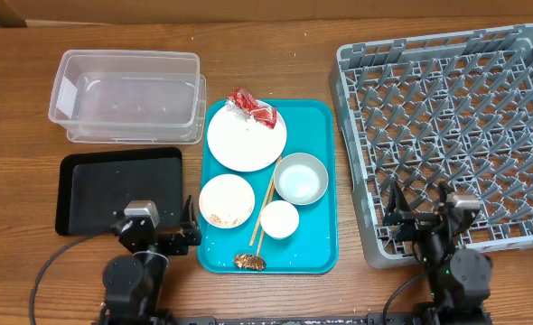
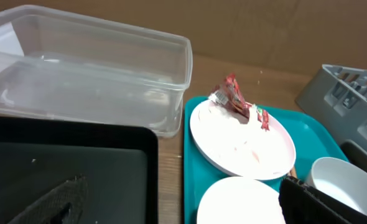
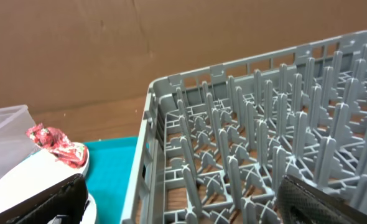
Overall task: Sort waste into correct bins and load items into the dishwasher
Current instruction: 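Reach the left gripper to the red wrapper on the white plate and grasp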
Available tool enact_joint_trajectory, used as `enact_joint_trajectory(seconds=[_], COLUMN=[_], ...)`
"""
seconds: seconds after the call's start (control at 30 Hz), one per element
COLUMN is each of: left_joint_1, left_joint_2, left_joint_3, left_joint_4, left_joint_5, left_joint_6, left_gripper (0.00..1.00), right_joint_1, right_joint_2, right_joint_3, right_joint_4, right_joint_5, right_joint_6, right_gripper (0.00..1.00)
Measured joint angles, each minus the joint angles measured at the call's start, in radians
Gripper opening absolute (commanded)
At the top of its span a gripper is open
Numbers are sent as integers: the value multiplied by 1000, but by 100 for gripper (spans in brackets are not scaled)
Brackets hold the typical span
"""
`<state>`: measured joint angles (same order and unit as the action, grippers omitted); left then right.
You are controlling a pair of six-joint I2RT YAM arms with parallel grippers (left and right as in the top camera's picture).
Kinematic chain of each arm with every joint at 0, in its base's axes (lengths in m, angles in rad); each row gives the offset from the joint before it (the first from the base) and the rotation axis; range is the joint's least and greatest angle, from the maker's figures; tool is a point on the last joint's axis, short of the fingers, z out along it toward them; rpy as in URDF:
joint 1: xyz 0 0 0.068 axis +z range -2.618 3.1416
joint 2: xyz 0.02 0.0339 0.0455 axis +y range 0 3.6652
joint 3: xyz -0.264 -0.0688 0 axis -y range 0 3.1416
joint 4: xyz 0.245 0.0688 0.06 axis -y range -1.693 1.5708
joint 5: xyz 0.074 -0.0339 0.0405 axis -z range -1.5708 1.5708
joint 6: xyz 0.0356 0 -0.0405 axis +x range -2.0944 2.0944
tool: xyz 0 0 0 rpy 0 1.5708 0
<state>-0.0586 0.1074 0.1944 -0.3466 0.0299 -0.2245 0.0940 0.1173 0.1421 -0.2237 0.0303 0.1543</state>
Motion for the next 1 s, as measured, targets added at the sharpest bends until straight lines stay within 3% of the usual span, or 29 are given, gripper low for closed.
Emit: enact_joint_trajectory(seconds=[0.3,0.63,1.0], left_joint_1=[0,0,0], left_joint_2=[351,741,908], left_joint_3=[312,797,827], left_joint_4=[-156,-650,-685], left_joint_5=[24,62,52], left_joint_6=[16,49,49], left_gripper=[100,100,100], right_joint_1=[0,0,0], right_joint_2=[306,648,726], right_joint_3=[355,753,795], right_joint_4=[-257,-631,-653], right_joint_5=[-7,-61,-97], right_joint_6=[2,3,3], right_gripper=[100,100,100])
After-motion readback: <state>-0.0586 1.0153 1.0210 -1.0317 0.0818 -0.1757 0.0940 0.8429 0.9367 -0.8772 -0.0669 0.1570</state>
